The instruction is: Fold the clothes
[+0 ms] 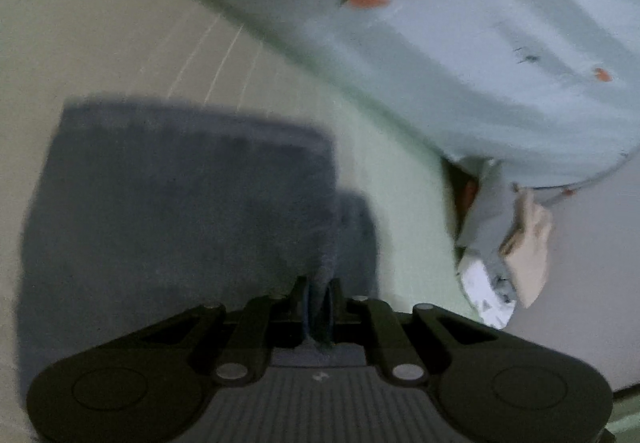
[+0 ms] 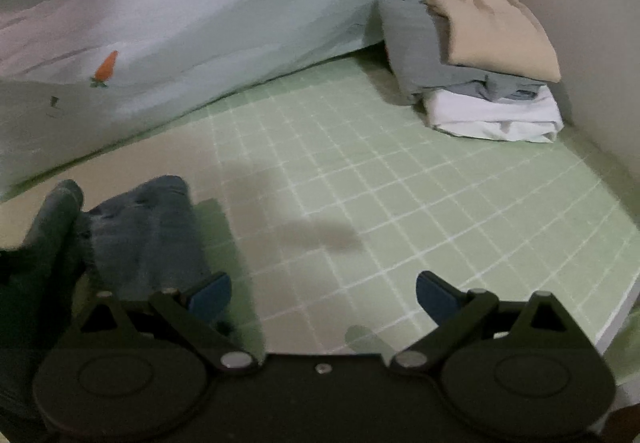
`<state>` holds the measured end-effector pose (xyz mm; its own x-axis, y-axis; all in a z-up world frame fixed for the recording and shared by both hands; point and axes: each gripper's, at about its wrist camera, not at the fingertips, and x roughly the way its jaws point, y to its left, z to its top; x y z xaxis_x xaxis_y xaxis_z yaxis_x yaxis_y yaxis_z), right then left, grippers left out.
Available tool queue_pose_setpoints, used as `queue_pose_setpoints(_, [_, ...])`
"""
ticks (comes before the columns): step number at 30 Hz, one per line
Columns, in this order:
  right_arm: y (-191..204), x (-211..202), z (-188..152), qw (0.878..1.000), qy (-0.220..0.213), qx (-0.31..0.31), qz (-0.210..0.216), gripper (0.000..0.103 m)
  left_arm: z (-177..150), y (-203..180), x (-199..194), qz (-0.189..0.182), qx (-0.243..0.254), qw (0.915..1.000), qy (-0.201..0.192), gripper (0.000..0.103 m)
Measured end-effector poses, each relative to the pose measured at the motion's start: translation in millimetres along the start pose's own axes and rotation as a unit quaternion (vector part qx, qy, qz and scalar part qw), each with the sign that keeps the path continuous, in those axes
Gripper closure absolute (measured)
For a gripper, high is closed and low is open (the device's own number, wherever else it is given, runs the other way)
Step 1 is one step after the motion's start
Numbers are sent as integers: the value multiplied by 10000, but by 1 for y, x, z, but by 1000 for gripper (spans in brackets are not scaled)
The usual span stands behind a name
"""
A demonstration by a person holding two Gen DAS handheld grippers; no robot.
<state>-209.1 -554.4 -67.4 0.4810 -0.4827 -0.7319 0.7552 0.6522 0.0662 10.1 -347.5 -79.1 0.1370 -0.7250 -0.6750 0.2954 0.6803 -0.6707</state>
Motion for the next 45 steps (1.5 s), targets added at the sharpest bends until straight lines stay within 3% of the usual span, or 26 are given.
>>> queue_pose_setpoints(4, [-15,3,4,9999,40,55,-76,3,-9,15,15,-17,-514,9982,292,80])
queue_pose_setpoints(5, [-16,3,4,9999,46,79,-77,3,-11,17,17,-28,-586,9977,334,72])
queue_pose_setpoints(6, [-17,4,6,9999,54,98,-64,3,-11,12,10,-60,-470,9985,274,60])
queue_pose_setpoints(9, [-8,6,9,9999,56,63,69,3,-12,0,-11,-112,-101,9999,40,38])
queue_pose_setpoints(14, [31,7,14,9982,-28,-238,555,3,-12,-4,-50,298,386,9974,-522,22])
queue_pose_setpoints(20, [103,2,1,9872,-125,-992,1241,5,-14,44,-87,1397,99,9881,-633,21])
queue_pose_setpoints(22, [123,2,-6,9821,-96,-1187,1461,8,-14,60,-100,1552,10,9859,-619,21])
queue_pose_setpoints(27, [161,13,-19,9724,107,-1295,1940,27,-11,87,-132,1724,-31,9821,-756,18])
queue_pose_setpoints(29, [171,21,-23,9710,263,-1291,1996,63,-10,93,-140,1756,-49,9809,-830,18])
queue_pose_setpoints(31, [177,22,-26,9705,262,-1329,1995,72,-8,96,-145,1771,-59,9803,-872,18])
queue_pose_setpoints(32, [179,22,-28,9704,244,-1353,1987,84,-6,98,-146,1776,-62,9801,-887,18])
queue_pose_setpoints(37, [173,2,-17,9647,-40,-1281,2299,92,-3,89,-135,1725,100,9817,-800,18])
queue_pose_setpoints(41, [147,-36,11,9635,-876,-918,2358,92,-7,70,-120,1652,446,9830,-671,18])
queue_pose_setpoints(43, [122,-42,24,9665,-1053,-599,2265,92,-10,58,-110,1614,624,9830,-612,18])
queue_pose_setpoints(45, [100,-29,31,9743,-935,-456,2000,90,-15,48,-99,1617,754,9825,-533,17])
